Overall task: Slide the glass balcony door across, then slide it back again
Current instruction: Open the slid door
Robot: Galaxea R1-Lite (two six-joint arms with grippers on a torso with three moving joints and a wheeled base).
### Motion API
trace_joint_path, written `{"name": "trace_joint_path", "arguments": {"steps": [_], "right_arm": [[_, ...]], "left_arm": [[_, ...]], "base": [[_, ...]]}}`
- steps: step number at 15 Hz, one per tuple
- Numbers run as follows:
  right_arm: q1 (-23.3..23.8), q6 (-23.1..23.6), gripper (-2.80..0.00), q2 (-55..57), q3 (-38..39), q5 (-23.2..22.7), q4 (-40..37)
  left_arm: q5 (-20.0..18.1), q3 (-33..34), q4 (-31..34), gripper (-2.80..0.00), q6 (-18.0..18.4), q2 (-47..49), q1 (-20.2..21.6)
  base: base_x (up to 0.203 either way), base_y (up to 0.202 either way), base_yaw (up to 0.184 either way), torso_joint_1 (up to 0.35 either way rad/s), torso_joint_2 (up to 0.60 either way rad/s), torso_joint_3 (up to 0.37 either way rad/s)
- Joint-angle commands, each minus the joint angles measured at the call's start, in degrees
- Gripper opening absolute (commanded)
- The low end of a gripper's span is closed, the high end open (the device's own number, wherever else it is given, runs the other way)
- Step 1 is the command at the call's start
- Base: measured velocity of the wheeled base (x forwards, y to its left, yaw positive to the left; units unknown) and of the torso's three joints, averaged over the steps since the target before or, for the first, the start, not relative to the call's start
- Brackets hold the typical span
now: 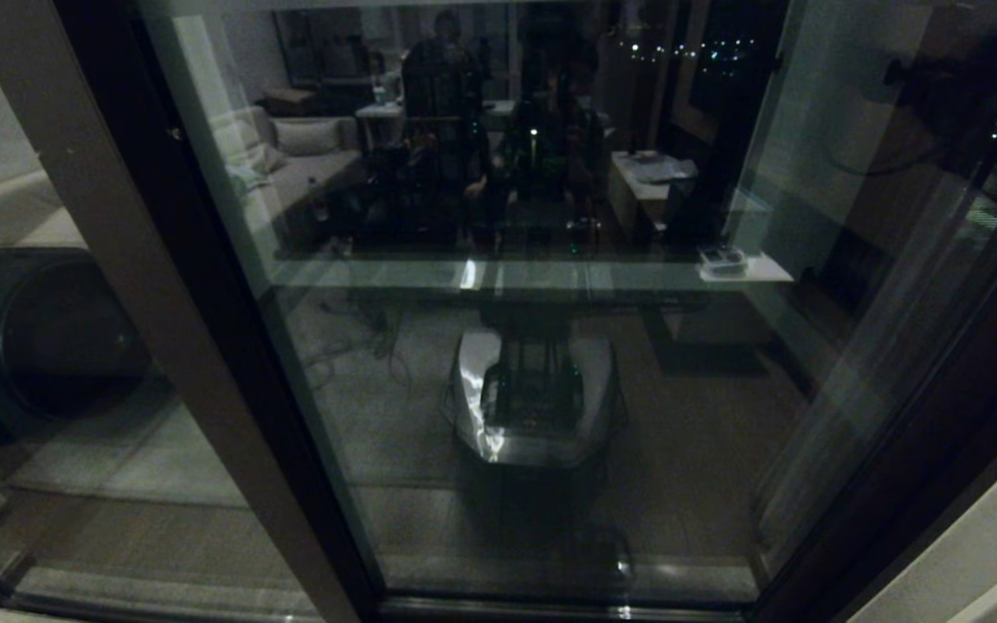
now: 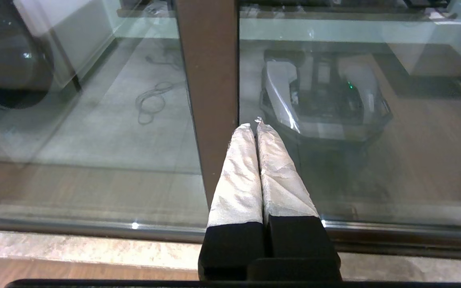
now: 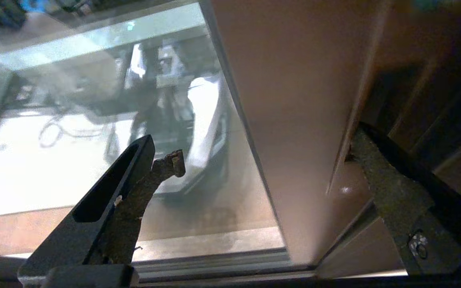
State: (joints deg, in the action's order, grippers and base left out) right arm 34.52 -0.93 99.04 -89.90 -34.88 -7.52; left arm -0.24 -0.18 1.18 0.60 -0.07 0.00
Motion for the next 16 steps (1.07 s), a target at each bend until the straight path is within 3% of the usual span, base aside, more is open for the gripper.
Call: {"name": "trace_joint_path", "arguments": {"steps": [1, 12, 16], "right_arm": [[-0.86, -0.47, 0.00, -0.77, 0.60, -1.07, -0.30], [-2.74, -1.65, 0.00, -0.22, 0.66, -0.84, 0.05], [1.52, 2.41, 0.00, -1.28, 0.60, -0.33, 0.05]], "left_arm": [[0.05, 0.01, -0.03, -2.80, 0.02, -0.01, 0.00], [0.01, 0.01, 0.02, -2.80, 0.02, -0.01, 0.00], [0.02, 0.01, 0.04, -2.80, 0.02, -0.01, 0.00]], "base": [[0.000, 0.000, 0.000, 0.000, 0.00, 0.000], [0.000, 0.000, 0.000, 0.000, 0.00, 0.000], [0.000, 0.000, 0.000, 0.000, 0.00, 0.000]]}}
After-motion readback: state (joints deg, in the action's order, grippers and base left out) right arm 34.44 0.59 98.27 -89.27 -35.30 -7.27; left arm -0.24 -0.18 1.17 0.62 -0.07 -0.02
